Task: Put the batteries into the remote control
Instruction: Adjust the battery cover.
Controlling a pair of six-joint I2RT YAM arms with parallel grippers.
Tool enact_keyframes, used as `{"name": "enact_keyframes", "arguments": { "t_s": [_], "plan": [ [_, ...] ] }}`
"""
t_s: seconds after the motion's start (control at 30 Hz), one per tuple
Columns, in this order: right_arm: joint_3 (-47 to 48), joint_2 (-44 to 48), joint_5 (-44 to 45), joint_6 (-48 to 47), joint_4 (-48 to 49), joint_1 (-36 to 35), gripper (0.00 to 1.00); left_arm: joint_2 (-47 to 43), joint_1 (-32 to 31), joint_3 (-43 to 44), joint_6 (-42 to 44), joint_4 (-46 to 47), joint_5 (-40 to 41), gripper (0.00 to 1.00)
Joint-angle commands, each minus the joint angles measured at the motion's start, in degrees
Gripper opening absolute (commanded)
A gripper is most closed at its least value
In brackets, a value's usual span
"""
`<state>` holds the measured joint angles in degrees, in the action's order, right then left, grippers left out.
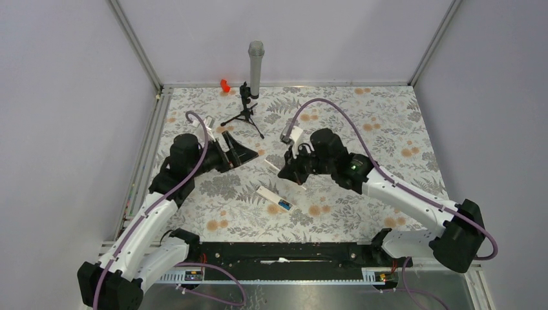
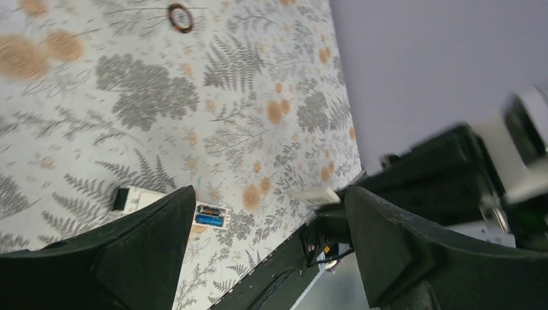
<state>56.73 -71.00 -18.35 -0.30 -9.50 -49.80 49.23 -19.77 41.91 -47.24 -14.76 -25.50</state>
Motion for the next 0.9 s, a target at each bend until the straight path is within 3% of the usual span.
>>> {"name": "enact_keyframes", "arguments": {
  "t_s": [0.0,0.17,0.37,0.8,0.87],
  "plan": [
    [2.3,-1.2,-20.3,8.2,-0.4,6.5,0.0,1.1,0.5,2.4,3.2,10.7,-12.7,0.91],
    [0.8,-2.3,-37.4,16.0,6.4,12.1,0.0,5.0,0.7,0.6,0.3,17.5,-24.0,0.91],
    [1.9,-4.4,-44.9,21.4,8.4,12.6,0.0,5.2,0.3,-0.4,0.9,22.0,-31.8,0.82],
    [4.4,-8.4,-47.3,24.3,7.8,12.5,0.0,6.7,-4.1,-3.4,1.2,23.1,-35.4,0.28],
    [4.7,-8.8,-48.1,24.6,7.8,12.5,0.0,6.2,-4.1,-3.6,1.4,23.2,-35.3,0.12]
  ]
}}
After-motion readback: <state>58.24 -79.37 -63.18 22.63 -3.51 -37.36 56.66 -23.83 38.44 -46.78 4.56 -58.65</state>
